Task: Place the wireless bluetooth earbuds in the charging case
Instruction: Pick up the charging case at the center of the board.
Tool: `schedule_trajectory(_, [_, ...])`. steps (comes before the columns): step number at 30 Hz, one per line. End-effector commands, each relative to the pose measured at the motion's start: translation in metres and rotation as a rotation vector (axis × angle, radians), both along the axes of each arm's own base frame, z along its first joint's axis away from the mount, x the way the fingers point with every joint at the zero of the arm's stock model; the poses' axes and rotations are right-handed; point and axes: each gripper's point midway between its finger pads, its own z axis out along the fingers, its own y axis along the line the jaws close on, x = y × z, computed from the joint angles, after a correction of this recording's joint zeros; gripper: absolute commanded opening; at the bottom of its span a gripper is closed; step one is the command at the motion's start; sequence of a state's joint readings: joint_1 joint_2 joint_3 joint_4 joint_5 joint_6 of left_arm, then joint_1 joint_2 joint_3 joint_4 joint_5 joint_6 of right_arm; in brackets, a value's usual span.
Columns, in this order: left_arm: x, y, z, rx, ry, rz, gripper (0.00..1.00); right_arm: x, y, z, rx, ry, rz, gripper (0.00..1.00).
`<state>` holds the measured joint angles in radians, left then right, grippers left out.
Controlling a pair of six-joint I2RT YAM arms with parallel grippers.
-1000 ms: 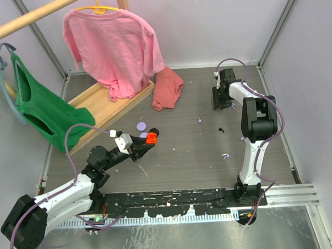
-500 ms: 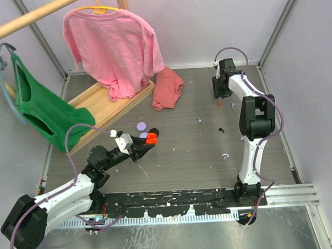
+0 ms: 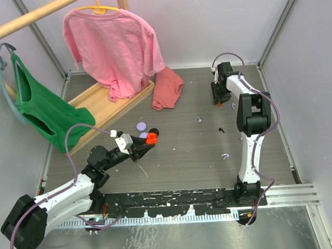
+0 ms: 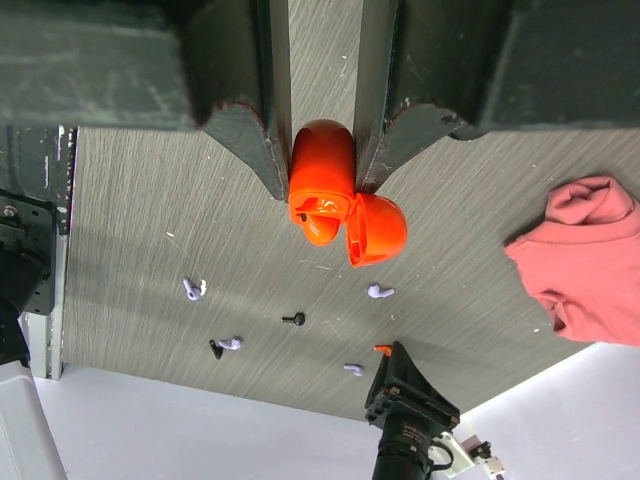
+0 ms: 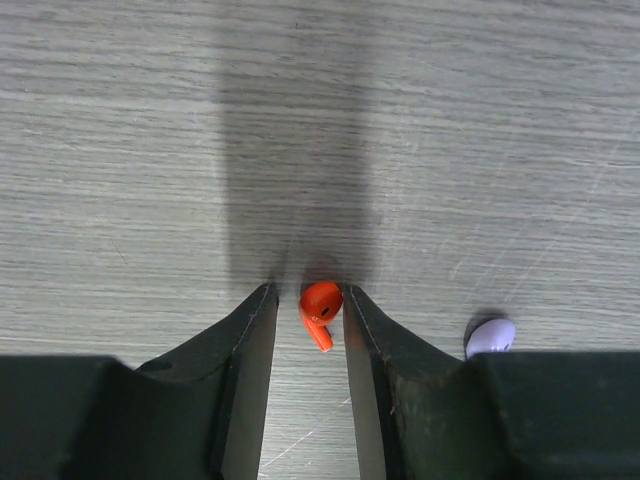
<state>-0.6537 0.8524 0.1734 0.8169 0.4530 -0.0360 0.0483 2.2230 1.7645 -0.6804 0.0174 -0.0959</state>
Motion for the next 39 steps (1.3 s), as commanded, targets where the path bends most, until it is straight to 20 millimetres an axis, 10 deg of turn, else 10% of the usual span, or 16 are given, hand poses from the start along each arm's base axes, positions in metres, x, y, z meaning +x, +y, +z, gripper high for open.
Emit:
schedule_trajectory(1, [-0.001, -0.002, 0.021, -0.034, -0.066, -0.014, 0.0, 0.006, 0.001, 0.005, 0.02, -0.001, 0.019, 0.37])
schedule_trajectory(17, [-0.001, -0.003, 0.021, -0.034, -0.066, -0.014, 0.0, -0.013, -0.003, 0.002, 0.032, 0.067, -0.044, 0.21])
schedule_trajectory(39, [0.012, -0.004, 0.022, -0.035, -0.108, 0.029, 0.0, -0.048, 0.082, 0.103, 0.212, -0.27, -0.006, 0.14])
